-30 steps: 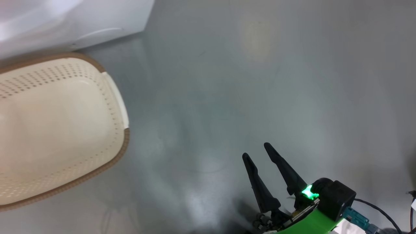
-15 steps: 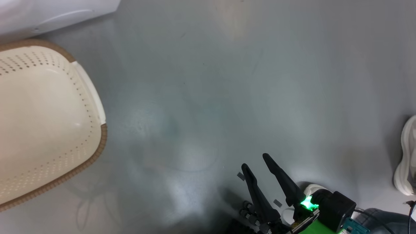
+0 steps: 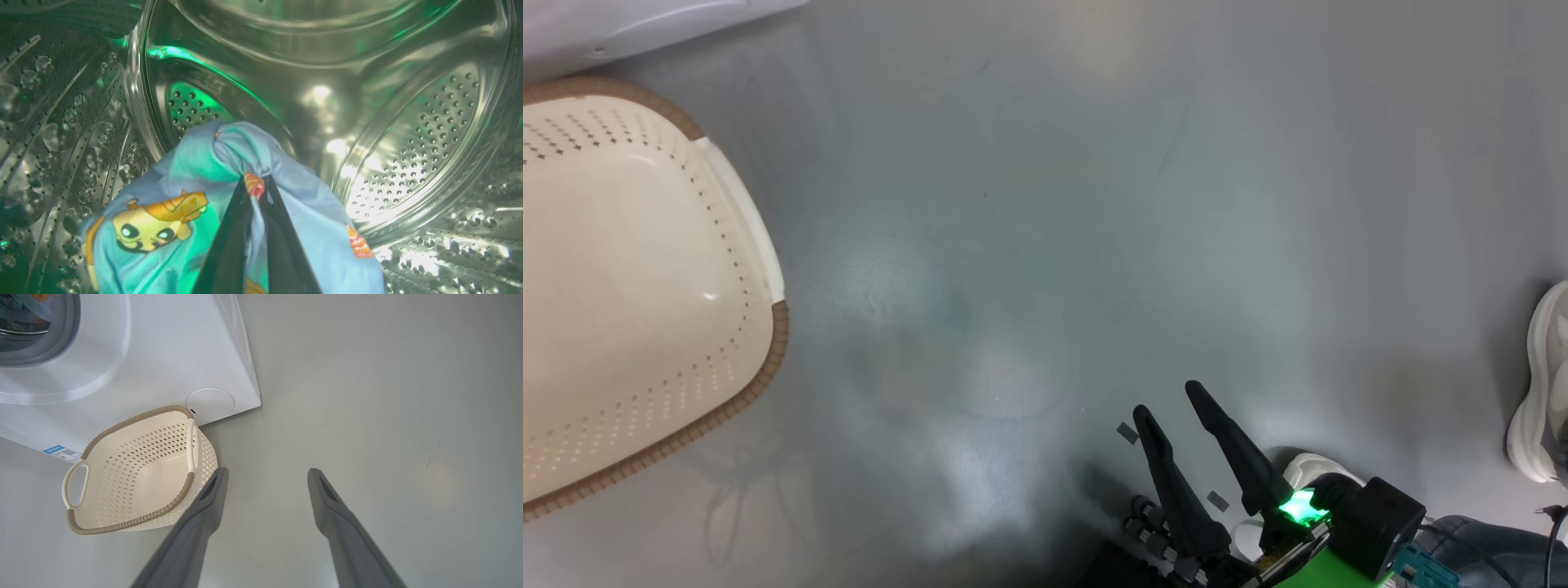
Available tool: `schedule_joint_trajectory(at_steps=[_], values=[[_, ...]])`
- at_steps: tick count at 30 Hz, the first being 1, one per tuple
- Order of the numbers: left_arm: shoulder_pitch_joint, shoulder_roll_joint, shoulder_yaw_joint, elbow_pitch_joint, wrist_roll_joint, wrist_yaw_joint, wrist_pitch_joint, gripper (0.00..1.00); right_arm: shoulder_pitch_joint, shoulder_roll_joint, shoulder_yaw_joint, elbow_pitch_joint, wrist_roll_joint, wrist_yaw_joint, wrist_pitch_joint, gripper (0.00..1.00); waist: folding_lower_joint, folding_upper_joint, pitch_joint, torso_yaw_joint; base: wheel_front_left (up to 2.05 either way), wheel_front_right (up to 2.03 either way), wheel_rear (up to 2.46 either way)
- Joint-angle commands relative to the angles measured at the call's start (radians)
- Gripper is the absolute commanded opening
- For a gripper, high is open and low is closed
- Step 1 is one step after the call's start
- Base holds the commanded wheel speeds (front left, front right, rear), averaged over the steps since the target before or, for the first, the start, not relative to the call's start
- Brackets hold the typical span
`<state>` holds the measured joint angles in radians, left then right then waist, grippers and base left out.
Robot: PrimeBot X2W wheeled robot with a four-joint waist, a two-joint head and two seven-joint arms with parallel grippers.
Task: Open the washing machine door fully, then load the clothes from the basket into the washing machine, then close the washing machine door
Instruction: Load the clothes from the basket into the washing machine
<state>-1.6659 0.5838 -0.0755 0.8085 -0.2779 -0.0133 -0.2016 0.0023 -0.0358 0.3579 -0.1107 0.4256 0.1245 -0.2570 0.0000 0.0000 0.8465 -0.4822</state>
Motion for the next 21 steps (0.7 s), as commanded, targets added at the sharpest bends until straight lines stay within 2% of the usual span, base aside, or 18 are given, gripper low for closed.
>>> schedule_joint_trajectory(at_steps=[1, 6, 7, 8, 9, 10, 21], values=[[0.003, 0.037, -0.010, -0.014, 0.005, -0.004, 0.008, 0.00, 0.023, -0.014, 0.016, -0.013, 0.005, 0.006, -0.005, 1.00, 0.0000, 0.0000, -0.003, 0.004, 0.00, 0.00, 0.00], [0.008, 0.029, -0.032, 0.009, 0.015, -0.001, 0.022, 0.00, 0.021, -0.014, 0.007, -0.008, 0.003, 0.006, -0.005, 1.00, 0.0000, 0.0000, -0.011, 0.015, 0.00, 0.00, 0.00], [0.011, 0.023, -0.041, 0.017, 0.021, 0.003, 0.031, 0.24, 0.020, -0.014, 0.005, -0.005, 0.002, 0.006, -0.005, 1.00, 0.0000, 0.0000, -0.014, 0.020, 0.00, 0.00, 0.00], [0.014, 0.018, -0.054, 0.021, 0.029, 0.004, 0.039, 0.41, 0.019, -0.014, 0.005, -0.003, 0.003, 0.006, -0.005, 1.00, 0.0000, 0.0000, -0.017, 0.024, 0.00, 0.00, 0.00], [0.018, 0.016, -0.073, 0.023, 0.046, 0.006, 0.041, 0.87, 0.017, -0.014, 0.006, -0.002, 0.003, 0.006, -0.005, 1.00, 0.0000, 0.0000, -0.021, 0.027, 0.00, 0.00, 0.00], [0.023, 0.014, -0.091, 0.030, 0.061, 0.007, 0.053, 1.00, 0.016, -0.014, 0.008, 0.000, 0.002, 0.006, -0.005, 1.00, 0.0000, 0.0000, -0.026, 0.030, 0.00, 0.00, 0.00], [0.046, -0.022, -0.168, 0.101, 0.106, 0.040, 0.144, 1.00, 0.015, -0.014, -0.005, 0.014, -0.002, 0.006, -0.005, 1.00, 0.0000, 0.0000, -0.070, 0.050, 0.00, 0.00, 0.00]])
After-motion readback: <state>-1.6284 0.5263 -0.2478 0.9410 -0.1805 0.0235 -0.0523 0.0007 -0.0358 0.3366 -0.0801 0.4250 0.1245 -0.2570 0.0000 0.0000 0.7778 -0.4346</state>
